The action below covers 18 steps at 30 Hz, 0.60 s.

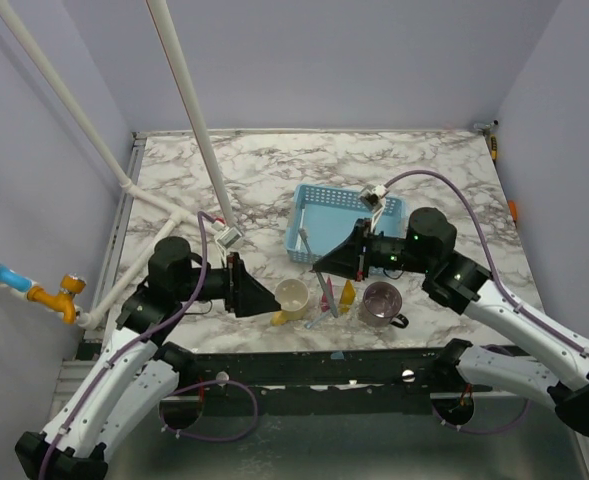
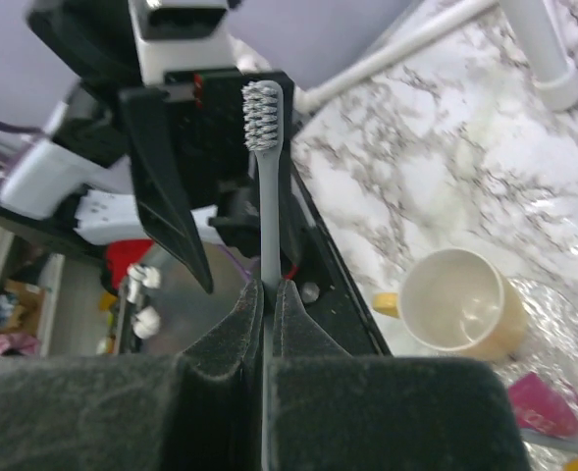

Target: Prepare toiletry sets of a toothbrush and toothpaste on the tray

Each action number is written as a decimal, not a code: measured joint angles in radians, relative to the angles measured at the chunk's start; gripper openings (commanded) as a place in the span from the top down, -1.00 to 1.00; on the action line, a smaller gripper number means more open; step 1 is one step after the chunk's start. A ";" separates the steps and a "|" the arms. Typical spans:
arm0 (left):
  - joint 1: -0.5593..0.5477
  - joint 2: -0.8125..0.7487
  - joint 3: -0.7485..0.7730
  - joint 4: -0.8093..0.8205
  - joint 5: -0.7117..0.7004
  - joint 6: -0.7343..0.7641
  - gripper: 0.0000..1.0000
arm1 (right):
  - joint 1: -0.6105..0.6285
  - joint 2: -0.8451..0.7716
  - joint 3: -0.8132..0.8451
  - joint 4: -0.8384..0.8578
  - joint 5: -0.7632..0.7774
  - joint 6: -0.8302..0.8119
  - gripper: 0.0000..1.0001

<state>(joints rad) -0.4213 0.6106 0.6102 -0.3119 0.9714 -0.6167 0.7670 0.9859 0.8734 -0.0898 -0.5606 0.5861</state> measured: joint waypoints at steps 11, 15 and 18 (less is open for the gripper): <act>-0.085 -0.096 -0.078 0.209 -0.042 -0.231 -0.25 | 0.051 -0.076 -0.232 0.507 0.110 0.367 0.99; -0.092 -0.120 -0.109 0.289 -0.066 -0.315 -0.22 | 0.085 -0.047 -0.255 0.667 0.163 0.441 0.99; -0.098 -0.128 -0.117 0.319 -0.085 -0.364 -0.20 | 0.129 -0.007 -0.255 0.754 0.209 0.469 0.99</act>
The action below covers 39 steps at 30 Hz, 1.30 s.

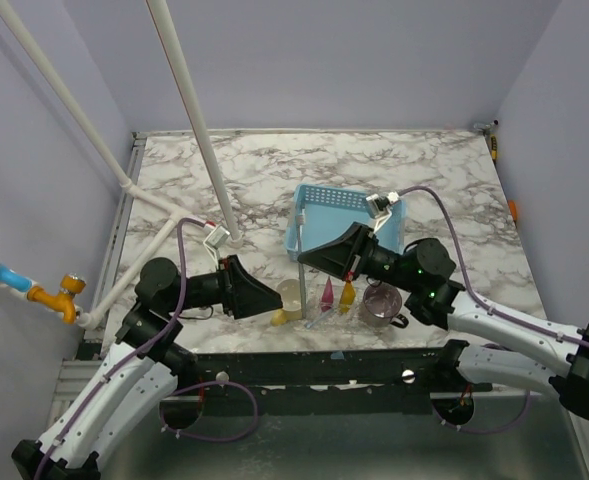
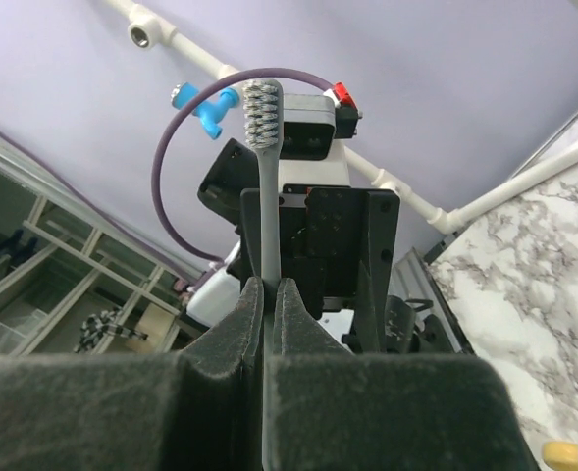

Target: Prepare toiletry sets of a toothbrush and toothpaste on the tray

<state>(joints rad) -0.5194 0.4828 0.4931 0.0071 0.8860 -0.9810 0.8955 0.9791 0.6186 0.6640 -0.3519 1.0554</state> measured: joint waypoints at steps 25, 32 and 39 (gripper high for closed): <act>-0.006 -0.068 -0.034 0.159 -0.095 -0.225 0.16 | 0.153 0.246 0.112 0.158 0.304 0.033 0.99; -0.006 -0.082 -0.034 0.168 -0.095 -0.240 0.43 | 0.166 0.255 0.114 0.158 0.338 0.032 0.99; -0.006 -0.082 -0.035 0.167 -0.096 -0.243 1.00 | 0.175 0.255 0.117 0.167 0.356 0.032 0.99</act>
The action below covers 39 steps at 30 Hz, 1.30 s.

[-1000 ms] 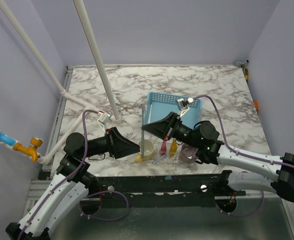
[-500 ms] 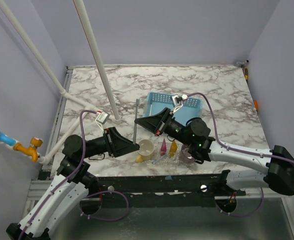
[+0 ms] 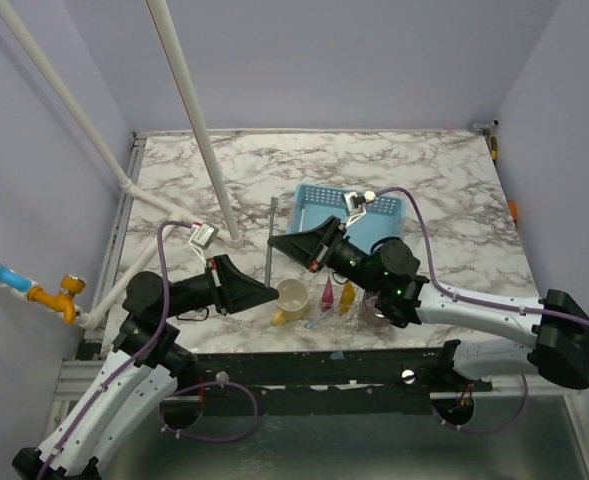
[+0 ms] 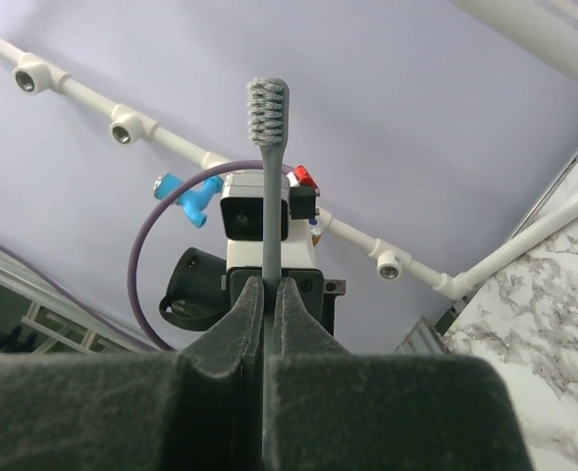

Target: Prepare toiletry sets of a toothbrush and toothpaste on the tray

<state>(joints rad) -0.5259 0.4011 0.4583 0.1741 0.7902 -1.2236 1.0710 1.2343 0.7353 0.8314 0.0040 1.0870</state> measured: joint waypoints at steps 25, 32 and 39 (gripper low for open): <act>0.000 -0.100 0.040 -0.385 -0.009 0.245 1.00 | -0.024 -0.153 0.179 -0.575 -0.112 -0.307 -0.13; 0.000 -0.153 0.111 -0.576 0.019 0.377 1.00 | -0.077 -0.122 0.350 -0.863 -0.236 -0.411 -0.19; 0.000 -0.196 0.163 -0.731 0.051 0.473 1.00 | -0.135 -0.068 0.462 -1.060 -0.372 -0.461 -0.24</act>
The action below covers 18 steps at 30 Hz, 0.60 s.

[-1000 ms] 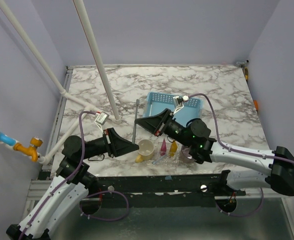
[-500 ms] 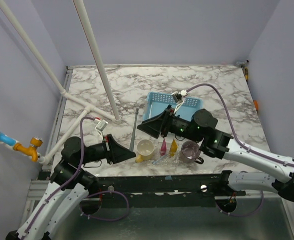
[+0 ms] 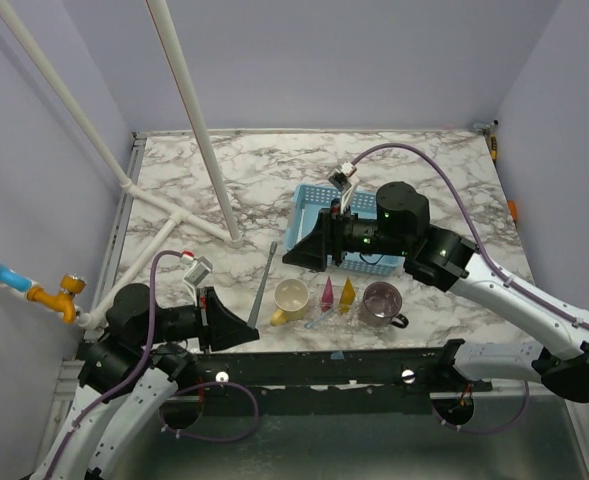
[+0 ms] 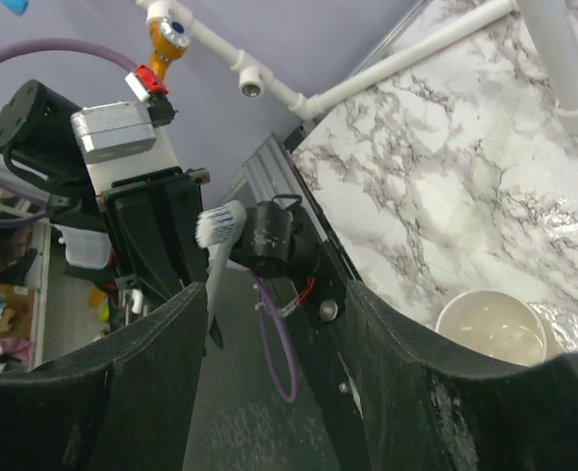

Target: Prepare toiletry sets of a toothbrush and toothpaste on the tray

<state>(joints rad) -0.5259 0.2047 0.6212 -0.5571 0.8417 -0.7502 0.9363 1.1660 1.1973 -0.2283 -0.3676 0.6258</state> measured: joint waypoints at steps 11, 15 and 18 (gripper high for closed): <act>0.000 -0.006 0.042 -0.154 0.090 0.103 1.00 | -0.022 0.035 0.029 -0.078 -0.233 -0.016 -0.24; 0.000 0.011 0.066 -0.207 0.093 0.148 1.00 | -0.022 0.041 0.030 -0.078 -0.284 -0.008 -0.24; 0.000 0.026 0.080 -0.242 0.095 0.182 1.00 | -0.022 0.058 0.039 -0.078 -0.306 0.001 -0.24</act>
<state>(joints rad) -0.5262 0.2302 0.7013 -0.7994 0.9367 -0.5686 0.9142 1.2243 1.2366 -0.3061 -0.6731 0.6270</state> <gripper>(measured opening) 0.091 0.621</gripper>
